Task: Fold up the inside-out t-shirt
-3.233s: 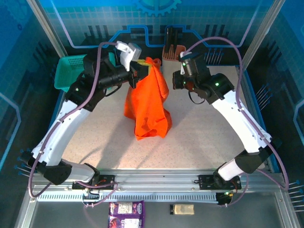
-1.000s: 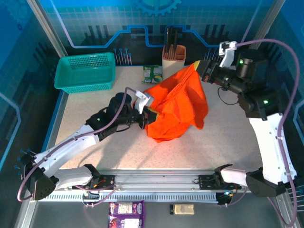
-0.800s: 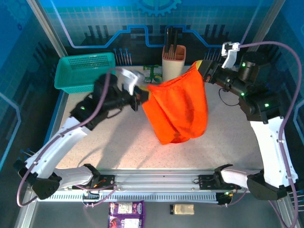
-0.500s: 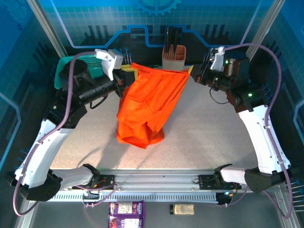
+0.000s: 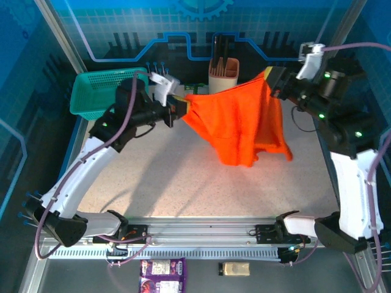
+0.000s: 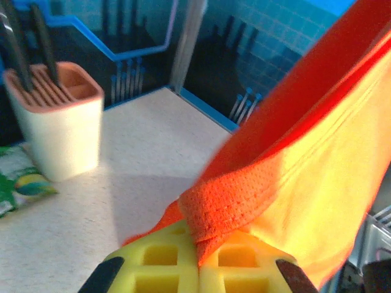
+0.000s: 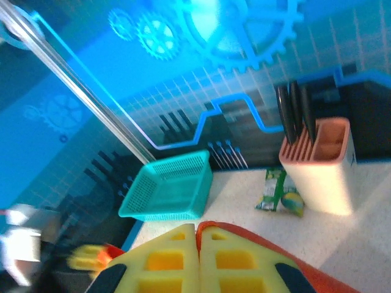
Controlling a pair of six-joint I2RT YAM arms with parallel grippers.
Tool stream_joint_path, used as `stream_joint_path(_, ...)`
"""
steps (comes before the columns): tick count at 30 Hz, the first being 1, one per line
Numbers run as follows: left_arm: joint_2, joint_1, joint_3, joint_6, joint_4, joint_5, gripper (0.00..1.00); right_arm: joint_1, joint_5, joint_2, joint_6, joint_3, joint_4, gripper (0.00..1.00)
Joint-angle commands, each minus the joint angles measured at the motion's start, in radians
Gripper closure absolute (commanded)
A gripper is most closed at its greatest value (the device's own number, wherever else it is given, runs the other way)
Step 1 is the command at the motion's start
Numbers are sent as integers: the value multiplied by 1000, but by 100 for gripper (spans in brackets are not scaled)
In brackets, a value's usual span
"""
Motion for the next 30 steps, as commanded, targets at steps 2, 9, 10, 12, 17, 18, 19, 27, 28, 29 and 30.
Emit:
stream_joint_path(2, -32, 70, 205, 60, -121, 3, 100, -2, -58, 20, 93, -140, 157, 100)
stream_joint_path(9, 12, 98, 420, 69, -172, 95, 100, 18, -95, 54, 102, -167, 203, 100)
stream_joint_path(10, 11, 98, 412, 50, -150, 125, 100, 16, -76, 49, 88, -175, 196, 100)
stream_joint_path(12, 18, 96, 384, 14, -112, 181, 100, 2, -37, 45, 64, -197, 173, 100)
stream_joint_path(17, 54, 23, 193, -42, 14, 209, 100, -73, 43, 33, 15, -339, 116, 100)
stream_joint_path(18, 69, -11, 137, -50, 47, 194, 100, -92, 62, 30, 9, -385, 106, 100)
stream_joint_path(19, 96, -41, 85, -56, 72, 183, 100, -110, 85, 24, 5, -434, 102, 100)
stream_joint_path(27, 438, -178, 29, -157, 73, 107, 74, -211, 288, 2, -31, -679, 7, 79)
stream_joint_path(28, 441, -183, 24, -164, 70, 90, 67, -210, 292, -5, -40, -693, -2, 76)
stream_joint_path(29, 433, -184, 13, -173, 71, 75, 64, -210, 286, -13, -45, -705, -6, 73)
stream_joint_path(30, 417, -182, -3, -178, 72, 54, 60, -210, 274, -23, -52, -719, -10, 70)
